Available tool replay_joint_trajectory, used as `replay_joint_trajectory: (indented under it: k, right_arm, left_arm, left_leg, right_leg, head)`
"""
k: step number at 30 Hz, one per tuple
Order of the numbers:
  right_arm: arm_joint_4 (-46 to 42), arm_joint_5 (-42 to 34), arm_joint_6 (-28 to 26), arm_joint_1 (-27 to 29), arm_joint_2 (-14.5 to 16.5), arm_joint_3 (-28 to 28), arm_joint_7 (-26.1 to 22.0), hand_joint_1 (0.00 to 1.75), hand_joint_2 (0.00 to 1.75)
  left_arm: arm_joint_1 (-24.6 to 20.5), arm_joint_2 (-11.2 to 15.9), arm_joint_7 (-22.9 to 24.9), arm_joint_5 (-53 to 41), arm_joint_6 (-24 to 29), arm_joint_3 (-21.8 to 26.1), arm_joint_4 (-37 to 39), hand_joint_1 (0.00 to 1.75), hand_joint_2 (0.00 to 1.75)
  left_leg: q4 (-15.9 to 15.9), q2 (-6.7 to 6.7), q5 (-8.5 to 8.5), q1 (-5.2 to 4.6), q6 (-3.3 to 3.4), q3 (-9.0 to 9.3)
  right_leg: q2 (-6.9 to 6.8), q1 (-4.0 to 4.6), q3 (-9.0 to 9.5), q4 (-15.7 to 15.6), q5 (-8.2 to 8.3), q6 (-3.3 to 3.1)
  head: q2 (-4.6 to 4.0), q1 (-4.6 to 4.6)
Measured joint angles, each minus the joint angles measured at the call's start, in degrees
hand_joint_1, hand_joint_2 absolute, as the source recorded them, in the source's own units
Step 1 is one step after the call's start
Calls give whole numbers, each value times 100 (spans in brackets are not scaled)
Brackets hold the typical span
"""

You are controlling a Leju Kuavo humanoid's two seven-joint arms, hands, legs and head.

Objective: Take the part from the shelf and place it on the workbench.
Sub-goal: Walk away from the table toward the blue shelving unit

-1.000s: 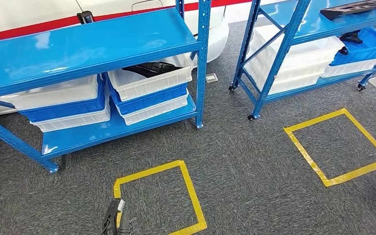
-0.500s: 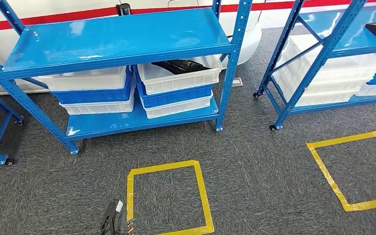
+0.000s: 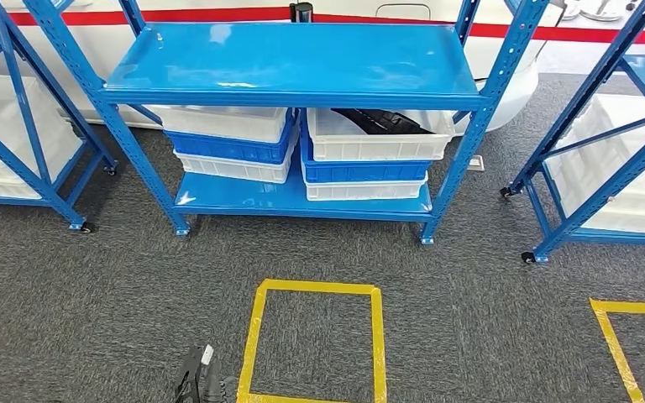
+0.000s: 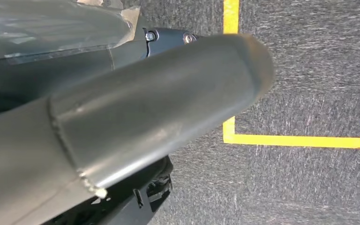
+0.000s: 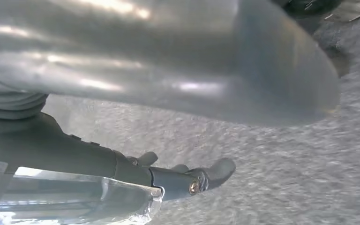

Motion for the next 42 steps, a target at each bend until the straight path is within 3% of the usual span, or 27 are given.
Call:
replay_joint_trajectory:
  k: [2, 4, 6, 7, 8, 9, 11, 13, 15, 16, 17, 18, 20, 22, 23, 25, 27, 28, 31, 42]
  right_arm:
    - [0, 17, -1, -5, 3, -3, 3, 0, 0]
    - [0, 25, -1, 9, 4, -3, 3, 0, 0]
    - [0, 28, -2, 26, 4, -3, 4, 0, 0]
    - [0, 28, -2, 29, 5, -3, 4, 0, 0]
    - [0, 29, -2, 28, 7, -3, 4, 0, 0]
    - [0, 29, -2, 24, 10, -3, 4, 0, 0]
    - [0, 29, -2, 20, 17, -3, 3, 0, 0]
    - [0, 28, -26, 15, 19, -4, -4, 0, 0]
    - [-1, 26, -89, -4, 20, -9, -14, 0, 0]
    - [-1, 25, -126, -15, 18, -16, -18, 0, 0]
    - [-2, 24, -160, -24, 14, -28, -23, 0, 0]
    - [-2, 23, -186, -26, 8, -42, -30, 0, 0]
    - [-2, 22, -216, -7, -6, -66, -45, 0, 0]
    - [-1, 22, -226, 27, -19, -88, -52, 0, 0]
    - [0, 23, -230, 37, -25, -101, -54, 0, 0]
    - [0, 24, -237, 40, -37, -123, -60, 0, 0]
    - [0, 25, -240, 30, -44, -137, -71, 0, 0]
    - [0, 26, -241, 27, -42, -142, -77, 0, 0]
    - [0, 36, -245, 33, -37, -149, -89, 0, 0]
    - [0, 122, -250, 26, -34, -174, -93, 0, 0]
  left_arm:
    - [7, 11, -2, -1, 21, 0, 4, 0, 0]
    - [-6, 13, -9, -4, 34, 0, 5, 0, 0]
    - [-6, 11, -16, -8, 37, 0, 6, 0, 0]
    - [3, 10, -18, -9, 38, 0, 7, 0, 0]
    - [11, 11, -19, -9, 38, 0, 7, 0, 0]
    - [13, 13, -20, -9, 39, 0, 8, 0, 0]
    - [-4, 18, -22, -9, 41, 0, 7, 0, 0]
    - [-21, 17, -31, -9, 47, 0, 7, 0, 0]
    - [-14, 16, -39, -9, 64, 0, 8, 0, 0]
    - [-7, 16, -42, -8, 73, 0, 9, 0, 0]
    - [-8, 17, -47, -8, 79, 1, 10, 0, 0]
    - [-15, 14, -56, -7, 79, 1, 10, 0, 0]
    - [-26, 1, -77, -8, 74, 2, 10, 0, 0]
    - [-10, -10, -93, -9, 72, 2, 10, 0, 0]
    - [1, -12, -103, -14, 71, 2, 10, 0, 0]
    - [9, -13, -129, -32, 57, 2, 10, 0, 0]
    - [9, -15, -162, -49, 35, 2, 10, 0, 0]
    - [10, -15, -179, -51, 23, 2, 10, 0, 0]
    - [23, -9, -227, -57, -15, 0, 10, 0, 0]
    - [30, 4, -279, -52, -30, 0, 10, 0, 0]
  left_leg:
    - [175, 247, -122, 0, -61, -90]
    - [823, 602, -491, -1, -114, -399]
    - [1588, 718, -807, 23, -157, -786]
    - [1731, 735, -813, 34, -168, -864]
    - [1649, 757, -713, 43, -172, -825]
    - [1325, 809, -526, 47, -165, -654]
    - [490, 1060, -188, 29, -123, -189]
    - [90, 1202, -89, -10, -63, 34]
    - [67, 1102, -89, -38, -1, 23]
    - [48, 1059, -72, -33, 35, 25]
    - [27, 1015, -52, -21, 76, 29]
    - [6, 972, -32, -5, 115, 33]
    - [-1, 872, -16, 5, 163, 22]
    - [1, 766, -15, -4, 174, 16]
    - [2, 720, -16, -6, 174, 20]
    - [5, 646, -18, -7, 168, 38]
    - [17, 603, -32, -33, 135, 49]
    - [27, 592, -48, -46, 136, 45]
    - [36, 588, -58, -54, 184, 33]
    - [24, 602, -62, -34, 143, 35]
  right_leg:
    - [-111, -18, 8, -24, 24, -83]
    - [-255, -20, 18, -36, 16, -144]
    - [-421, -8, 18, -34, 4, -168]
    - [-497, -7, 19, -34, -1, -172]
    - [-571, -7, 24, -34, -9, -170]
    - [-641, -7, 37, -33, -20, -163]
    - [-759, 19, 68, -32, -55, -121]
    - [-855, 56, 101, -32, -90, -61]
    - [-940, 66, 146, -45, -103, 1]
    - [-902, 53, 150, -28, -125, 29]
    - [-781, 42, 112, 60, -187, 43]
    - [-617, 33, 12, 273, -302, 40]
    - [-311, 18, -374, 1046, -632, 1]
    - [-242, 18, -713, 1654, -794, 17]
    - [-236, 18, -728, 1617, -723, 55]
    - [-231, 16, -440, 896, -364, 137]
    - [-219, 25, -132, 167, -65, 127]
    - [-214, 26, -65, 9, -1, 97]
    - [-213, 30, -45, -33, 38, 42]
    - [-211, 42, -50, -34, 42, 15]
  head:
    - [0, -29]
    - [0, -68]
    - [0, -84]
    - [0, -86]
    - [0, -88]
    - [0, -88]
    - [0, -91]
    - [0, -73]
    - [0, -53]
    - [0, -53]
    - [0, -47]
    - [0, -38]
    - [0, -15]
    - [0, -8]
    - [0, -4]
    - [0, 1]
    - [0, 3]
    - [0, 3]
    - [0, -5]
    - [0, -5]
